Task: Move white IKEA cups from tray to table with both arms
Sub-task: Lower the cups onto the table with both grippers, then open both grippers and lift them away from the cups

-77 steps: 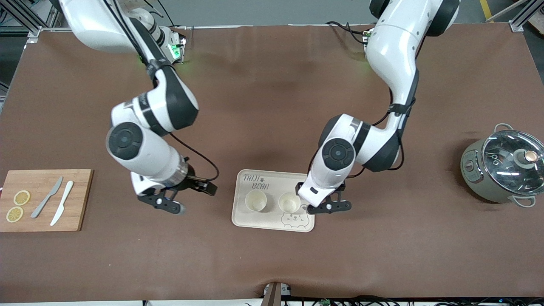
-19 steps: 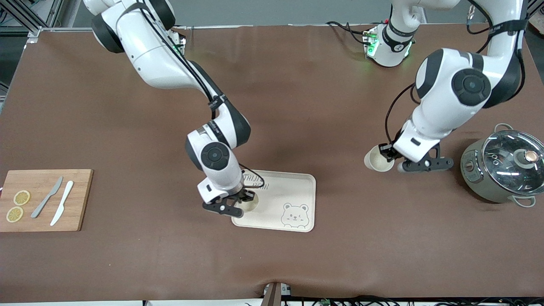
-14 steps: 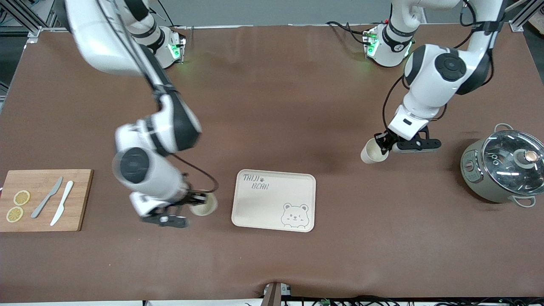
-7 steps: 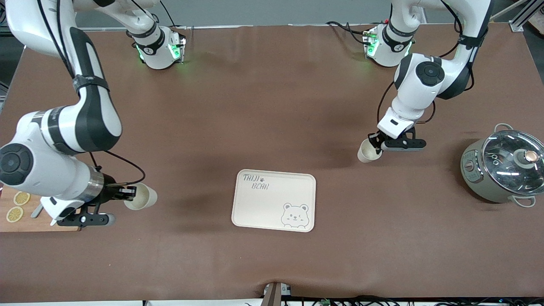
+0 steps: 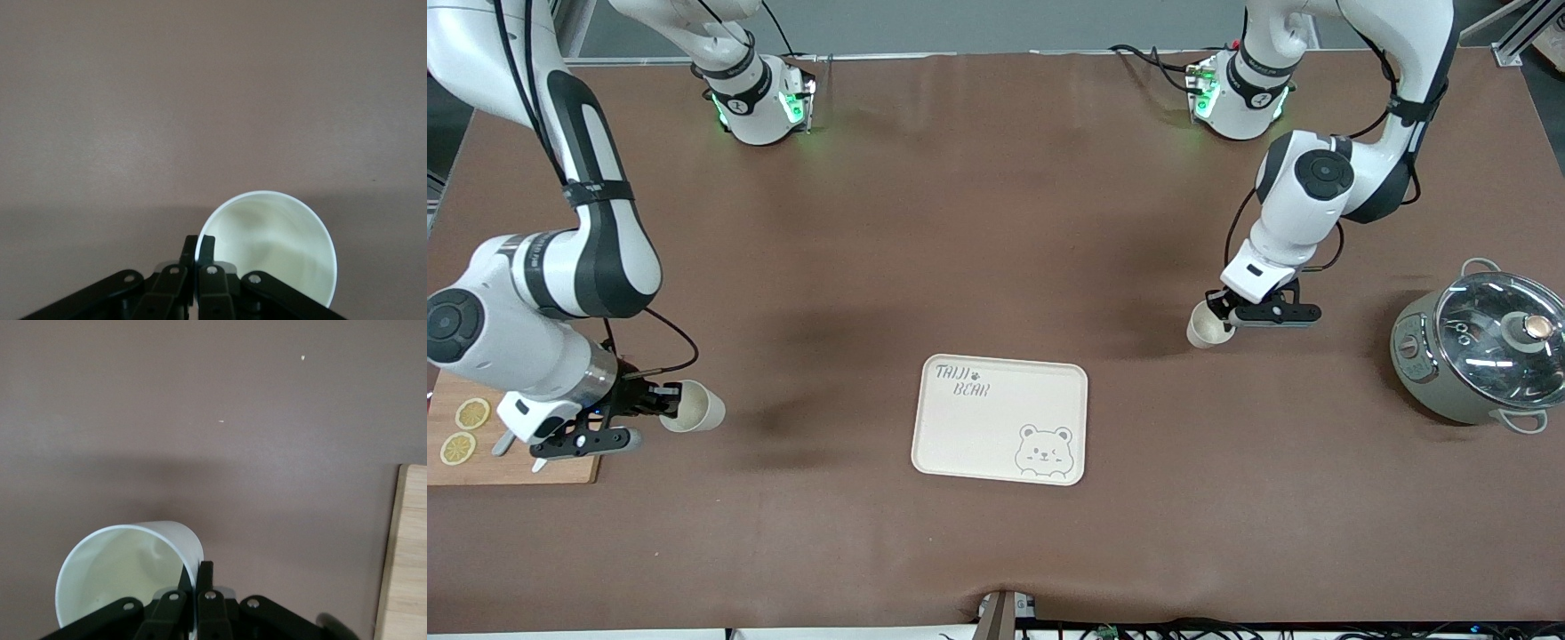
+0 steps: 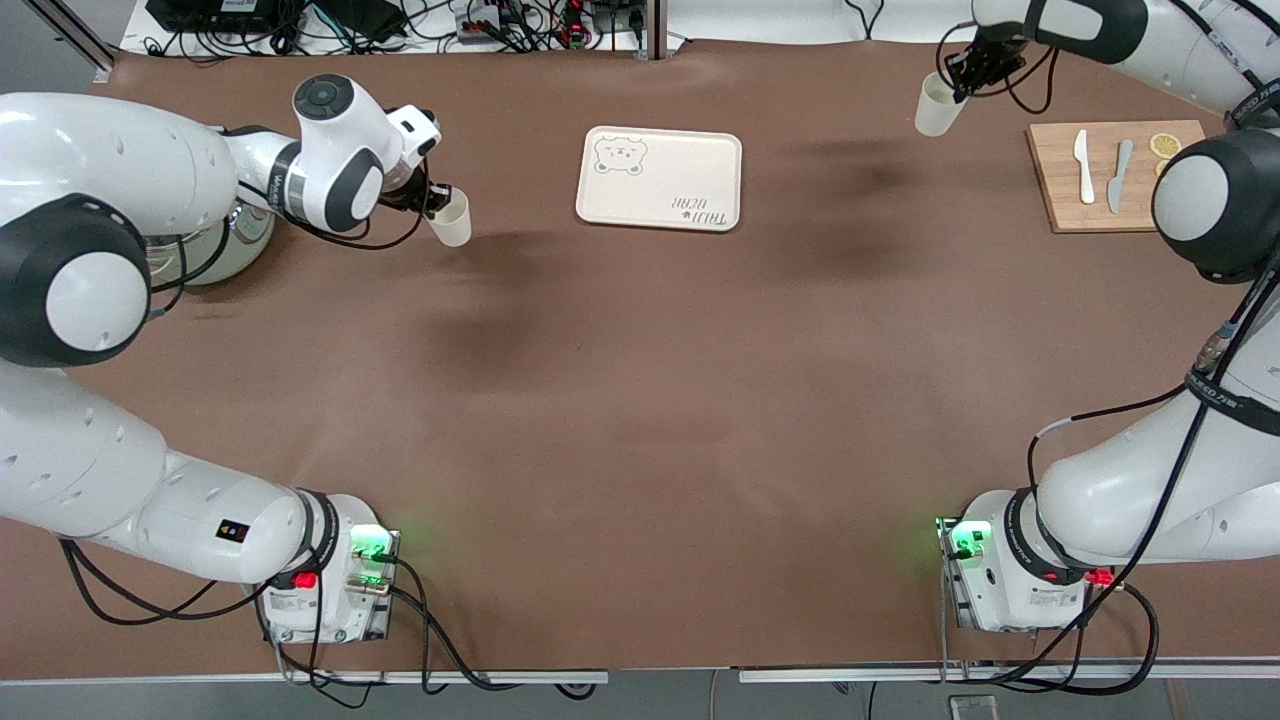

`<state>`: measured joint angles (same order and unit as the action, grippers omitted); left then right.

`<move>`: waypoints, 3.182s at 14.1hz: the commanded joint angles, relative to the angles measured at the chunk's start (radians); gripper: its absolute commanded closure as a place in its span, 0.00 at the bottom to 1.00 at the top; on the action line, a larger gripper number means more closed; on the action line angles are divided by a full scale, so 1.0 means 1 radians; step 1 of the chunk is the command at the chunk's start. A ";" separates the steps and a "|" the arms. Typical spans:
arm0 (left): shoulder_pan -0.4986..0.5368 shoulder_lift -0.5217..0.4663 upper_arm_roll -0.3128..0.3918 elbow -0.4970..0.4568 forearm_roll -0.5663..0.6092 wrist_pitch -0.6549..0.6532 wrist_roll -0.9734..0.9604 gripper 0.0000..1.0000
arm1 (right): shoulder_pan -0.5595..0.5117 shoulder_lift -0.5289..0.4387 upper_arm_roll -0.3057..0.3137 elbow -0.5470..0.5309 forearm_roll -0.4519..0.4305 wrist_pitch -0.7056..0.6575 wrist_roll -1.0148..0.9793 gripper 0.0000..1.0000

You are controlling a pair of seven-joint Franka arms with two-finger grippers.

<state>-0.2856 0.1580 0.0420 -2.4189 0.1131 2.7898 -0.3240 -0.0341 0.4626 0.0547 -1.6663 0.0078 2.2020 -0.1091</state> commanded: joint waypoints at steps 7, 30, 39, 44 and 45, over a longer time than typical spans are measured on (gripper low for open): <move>0.016 0.078 -0.005 0.029 0.025 0.054 0.002 1.00 | -0.039 -0.044 0.022 -0.265 0.008 0.303 -0.052 1.00; 0.020 0.043 -0.007 0.554 0.028 -0.692 0.026 0.00 | -0.030 0.019 0.027 -0.334 0.008 0.456 -0.049 1.00; 0.031 0.119 -0.002 0.786 0.017 -0.794 0.118 0.00 | -0.035 0.001 0.024 -0.241 0.001 0.288 -0.066 0.00; 0.055 0.118 -0.001 0.819 0.007 -0.797 0.117 0.00 | -0.043 -0.007 0.014 0.147 -0.017 -0.306 -0.060 0.00; 0.098 0.118 -0.002 0.820 -0.016 -0.797 0.124 0.00 | -0.043 -0.013 0.007 0.207 -0.017 -0.408 -0.058 0.00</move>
<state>-0.2493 0.2678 0.0459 -1.6298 0.1167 2.0107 -0.2259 -0.0617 0.4494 0.0576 -1.5884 0.0006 1.9620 -0.1591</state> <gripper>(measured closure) 0.000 0.000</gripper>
